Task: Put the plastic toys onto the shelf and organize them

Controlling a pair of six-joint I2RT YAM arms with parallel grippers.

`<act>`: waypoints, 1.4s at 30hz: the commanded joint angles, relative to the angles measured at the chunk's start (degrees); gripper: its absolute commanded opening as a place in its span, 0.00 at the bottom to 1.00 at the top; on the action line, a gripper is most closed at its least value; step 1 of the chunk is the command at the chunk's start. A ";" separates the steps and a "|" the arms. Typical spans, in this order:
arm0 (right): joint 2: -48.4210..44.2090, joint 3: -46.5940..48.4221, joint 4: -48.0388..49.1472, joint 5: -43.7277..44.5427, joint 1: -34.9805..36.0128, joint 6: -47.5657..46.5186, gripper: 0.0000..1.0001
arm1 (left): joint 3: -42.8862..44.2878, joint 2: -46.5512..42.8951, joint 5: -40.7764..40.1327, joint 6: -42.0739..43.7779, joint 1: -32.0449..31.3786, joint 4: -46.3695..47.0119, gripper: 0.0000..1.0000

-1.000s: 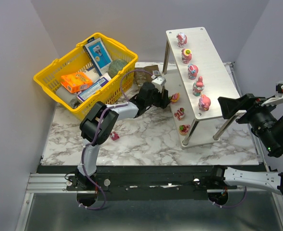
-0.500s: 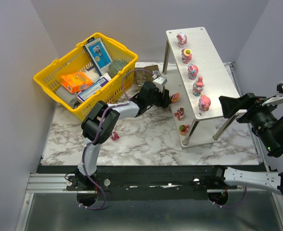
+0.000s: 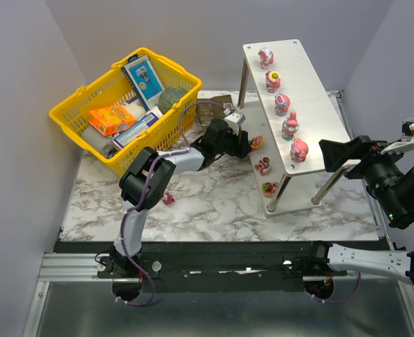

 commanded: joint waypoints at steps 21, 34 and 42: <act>-1.19 -1.31 1.73 1.09 -0.17 -0.36 0.97 | 2.80 2.36 -7.69 -2.33 -3.11 -2.93 0.73; -2.07 -2.01 1.73 0.39 -0.17 -0.10 0.96 | -2.12 -4.57 -10.07 -2.15 -3.03 -2.67 0.76; -2.25 -2.19 1.90 -0.05 -0.17 -0.10 0.97 | -6.42 -8.27 -8.15 1.18 -3.11 -3.02 0.77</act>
